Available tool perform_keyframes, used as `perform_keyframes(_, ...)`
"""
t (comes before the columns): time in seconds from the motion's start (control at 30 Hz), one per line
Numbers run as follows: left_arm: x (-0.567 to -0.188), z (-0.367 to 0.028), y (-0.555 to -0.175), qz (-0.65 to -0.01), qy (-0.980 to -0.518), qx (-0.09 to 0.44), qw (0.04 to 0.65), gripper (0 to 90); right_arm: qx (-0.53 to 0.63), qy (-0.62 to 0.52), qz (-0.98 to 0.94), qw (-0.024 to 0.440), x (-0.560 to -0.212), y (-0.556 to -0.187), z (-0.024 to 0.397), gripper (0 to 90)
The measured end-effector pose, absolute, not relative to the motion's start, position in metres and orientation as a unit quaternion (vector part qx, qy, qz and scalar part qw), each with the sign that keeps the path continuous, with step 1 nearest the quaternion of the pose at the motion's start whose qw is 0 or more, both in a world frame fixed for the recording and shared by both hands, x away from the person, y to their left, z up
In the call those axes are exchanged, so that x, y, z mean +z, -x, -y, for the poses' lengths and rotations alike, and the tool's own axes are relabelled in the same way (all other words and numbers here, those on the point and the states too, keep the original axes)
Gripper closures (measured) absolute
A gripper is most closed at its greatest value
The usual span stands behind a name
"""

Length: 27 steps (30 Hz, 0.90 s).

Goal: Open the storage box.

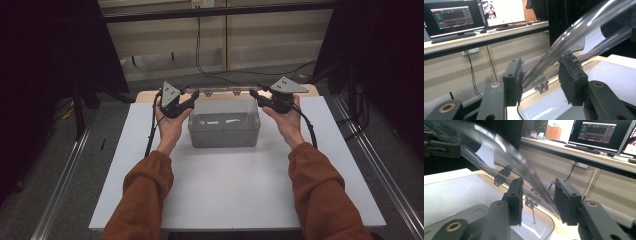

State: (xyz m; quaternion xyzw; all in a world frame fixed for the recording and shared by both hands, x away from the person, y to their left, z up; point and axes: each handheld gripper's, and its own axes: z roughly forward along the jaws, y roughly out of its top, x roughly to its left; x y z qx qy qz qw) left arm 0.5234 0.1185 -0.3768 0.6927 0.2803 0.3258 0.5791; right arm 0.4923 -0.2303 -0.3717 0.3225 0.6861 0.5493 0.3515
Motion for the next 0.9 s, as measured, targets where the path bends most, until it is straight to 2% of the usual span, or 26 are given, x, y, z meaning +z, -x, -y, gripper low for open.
perform_keyframes(0.37,-0.377,-0.119,-0.529,-0.285,-0.688,0.323,0.584,56.3,0.543,-0.323,-0.686,0.361,-0.371,-0.501,0.229,60.6)
perform_keyframes(0.9,-0.373,-0.119,-0.539,-0.290,-0.690,0.327,0.577,61.3,0.556,-0.342,-0.679,0.336,-0.373,-0.517,0.231,62.1)
